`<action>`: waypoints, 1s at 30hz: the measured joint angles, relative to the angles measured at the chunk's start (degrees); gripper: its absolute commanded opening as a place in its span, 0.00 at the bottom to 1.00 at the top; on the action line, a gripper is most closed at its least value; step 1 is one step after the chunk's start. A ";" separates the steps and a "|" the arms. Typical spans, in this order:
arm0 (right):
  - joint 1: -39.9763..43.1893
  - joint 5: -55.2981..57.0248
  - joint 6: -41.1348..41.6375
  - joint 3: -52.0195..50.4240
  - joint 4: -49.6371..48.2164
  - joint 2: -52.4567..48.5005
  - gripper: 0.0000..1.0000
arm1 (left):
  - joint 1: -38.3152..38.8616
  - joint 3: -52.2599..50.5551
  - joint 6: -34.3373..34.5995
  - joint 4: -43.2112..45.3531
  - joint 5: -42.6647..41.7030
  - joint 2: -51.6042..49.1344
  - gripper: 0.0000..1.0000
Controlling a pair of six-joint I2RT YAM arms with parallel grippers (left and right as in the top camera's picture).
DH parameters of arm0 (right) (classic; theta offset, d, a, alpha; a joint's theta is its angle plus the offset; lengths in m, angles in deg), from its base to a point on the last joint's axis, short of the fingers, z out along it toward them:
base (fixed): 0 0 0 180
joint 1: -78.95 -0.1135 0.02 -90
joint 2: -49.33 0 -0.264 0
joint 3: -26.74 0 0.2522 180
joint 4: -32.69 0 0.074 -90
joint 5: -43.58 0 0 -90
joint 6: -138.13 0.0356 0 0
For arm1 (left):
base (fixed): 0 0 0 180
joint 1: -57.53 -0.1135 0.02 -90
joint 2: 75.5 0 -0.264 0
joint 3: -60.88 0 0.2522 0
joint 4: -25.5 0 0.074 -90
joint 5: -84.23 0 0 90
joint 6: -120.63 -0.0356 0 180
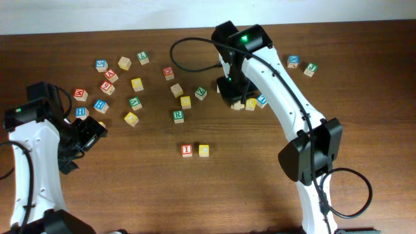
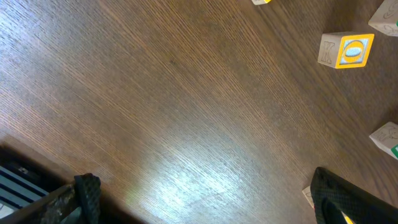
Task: Spell out ICRA
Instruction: 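Move the right gripper to the green R block and grasp it, then carry the R block and lower it right of the C block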
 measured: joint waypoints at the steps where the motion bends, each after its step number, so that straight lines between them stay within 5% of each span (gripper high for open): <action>1: -0.24 -0.26 0.44 -0.46 0.81 0.00 0.19 | 0.00 0.00 0.00 0.00 0.00 0.00 0.99; 11: -12.20 -3.17 4.52 -18.86 -5.25 -0.42 0.20 | 0.00 0.00 0.00 0.00 0.00 0.00 0.99; 30: -10.91 -2.08 15.06 -27.36 -20.76 -0.44 0.20 | 0.00 0.00 0.00 0.00 0.00 0.00 0.99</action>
